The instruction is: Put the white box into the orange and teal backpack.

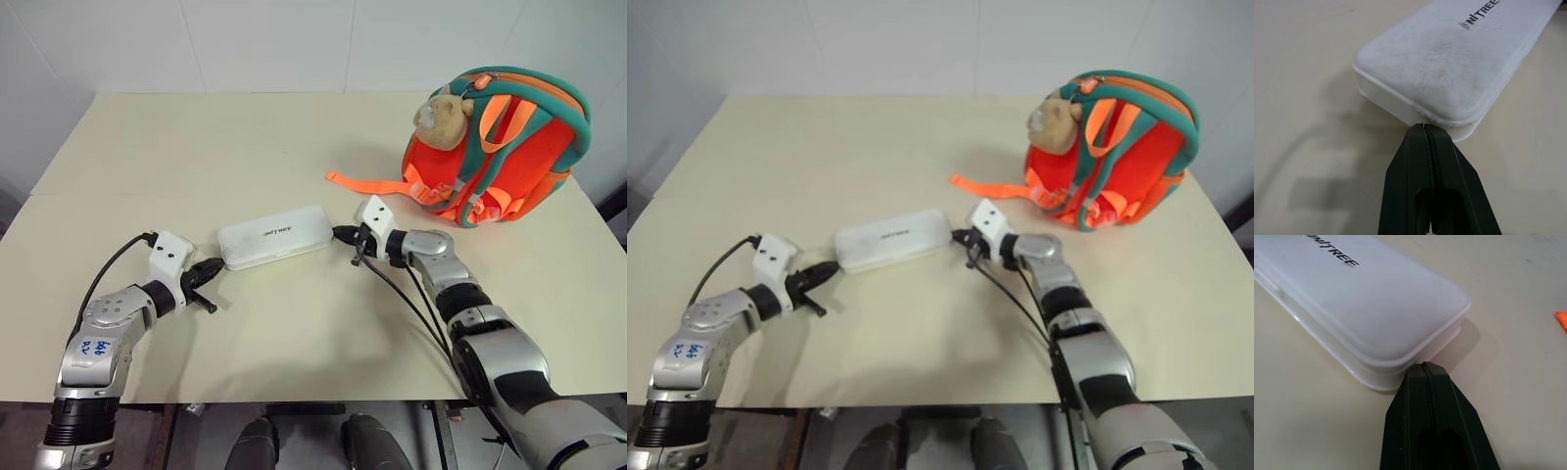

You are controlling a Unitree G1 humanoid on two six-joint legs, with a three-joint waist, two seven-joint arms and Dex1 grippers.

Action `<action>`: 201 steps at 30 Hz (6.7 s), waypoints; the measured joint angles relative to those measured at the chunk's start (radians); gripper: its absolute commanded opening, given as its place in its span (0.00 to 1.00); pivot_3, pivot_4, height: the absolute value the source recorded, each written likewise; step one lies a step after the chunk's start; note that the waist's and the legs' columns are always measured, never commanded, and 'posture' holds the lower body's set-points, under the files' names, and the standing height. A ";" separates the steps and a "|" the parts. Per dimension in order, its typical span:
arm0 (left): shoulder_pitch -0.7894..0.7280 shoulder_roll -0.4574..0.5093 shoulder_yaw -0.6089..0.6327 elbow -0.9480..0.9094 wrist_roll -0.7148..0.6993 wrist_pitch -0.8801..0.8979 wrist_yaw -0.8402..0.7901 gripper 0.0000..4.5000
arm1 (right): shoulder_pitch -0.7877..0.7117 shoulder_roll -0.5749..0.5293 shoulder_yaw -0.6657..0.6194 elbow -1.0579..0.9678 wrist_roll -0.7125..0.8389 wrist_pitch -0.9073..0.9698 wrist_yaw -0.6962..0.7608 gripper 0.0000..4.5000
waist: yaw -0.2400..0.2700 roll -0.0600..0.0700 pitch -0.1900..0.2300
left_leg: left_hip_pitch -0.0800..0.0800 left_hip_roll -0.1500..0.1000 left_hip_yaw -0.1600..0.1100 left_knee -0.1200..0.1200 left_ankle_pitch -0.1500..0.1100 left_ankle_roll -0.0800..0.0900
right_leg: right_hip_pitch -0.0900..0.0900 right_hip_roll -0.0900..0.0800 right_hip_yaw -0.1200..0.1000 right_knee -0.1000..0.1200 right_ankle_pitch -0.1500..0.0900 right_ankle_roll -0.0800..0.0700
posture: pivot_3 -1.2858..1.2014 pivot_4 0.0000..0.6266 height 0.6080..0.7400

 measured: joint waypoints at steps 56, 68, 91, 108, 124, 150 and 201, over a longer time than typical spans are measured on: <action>0.083 -0.072 -0.096 -0.268 -0.058 0.104 0.059 0.01 | 0.005 -0.051 0.024 -0.041 0.010 0.030 -0.023 0.00 | 0.011 0.000 0.000 | -0.001 -0.001 0.001 -0.002 0.000 0.001 | 0.002 0.001 0.000 -0.012 0.005 0.001 | 0.52 0.24 1.00; 0.136 -0.081 0.018 -0.285 -0.006 0.156 0.223 0.01 | 0.163 -0.088 0.022 -0.304 0.039 0.176 0.003 0.00 | 0.004 -0.001 0.000 | 0.000 -0.002 0.000 -0.001 -0.001 0.004 | 0.002 0.001 0.000 -0.010 0.005 0.000 | 0.52 0.24 1.00; 0.088 -0.089 -0.034 -0.236 -0.003 0.185 0.187 0.01 | 0.354 -0.150 0.018 -0.677 0.118 0.422 0.027 0.00 | 0.018 -0.001 0.000 | -0.001 -0.003 0.000 -0.002 -0.002 0.004 | 0.003 0.001 0.000 -0.012 0.005 0.001 | 0.52 0.24 1.00; 0.109 -0.021 -0.072 -0.250 -0.066 0.206 -0.010 0.01 | 0.733 -0.321 -0.087 -1.266 0.281 0.833 -0.013 0.00 | 0.057 -0.001 0.001 | -0.001 -0.004 0.000 -0.003 -0.003 0.006 | 0.003 0.000 0.000 -0.016 0.005 0.000 | 0.52 0.24 1.00; 0.037 -0.018 -0.148 -0.247 -0.080 0.207 -0.033 0.01 | 0.815 -0.412 -0.159 -1.324 0.332 0.874 -0.045 0.00 | 0.057 -0.001 0.001 | -0.002 -0.004 0.000 -0.003 -0.003 0.006 | 0.004 0.000 0.000 -0.016 0.005 0.001 | 0.52 0.24 1.00; -0.280 0.082 -0.008 0.176 -0.462 0.820 -0.260 0.99 | 0.402 -0.630 -0.244 -1.246 0.889 1.815 -0.024 1.00 | 0.057 -0.002 0.002 | -0.008 -0.002 -0.001 -0.002 -0.004 0.008 | -0.001 -0.001 -0.002 -0.018 0.006 0.000 | 0.52 0.24 1.00; -0.480 -0.041 -0.136 0.390 -0.485 1.007 -0.251 0.86 | 0.369 -0.427 -0.172 -1.226 0.904 1.809 -0.257 1.00 | 0.056 -0.002 0.001 | -0.008 -0.005 -0.002 -0.001 -0.002 0.007 | -0.001 -0.002 -0.002 -0.017 0.006 0.000 | 0.52 0.24 1.00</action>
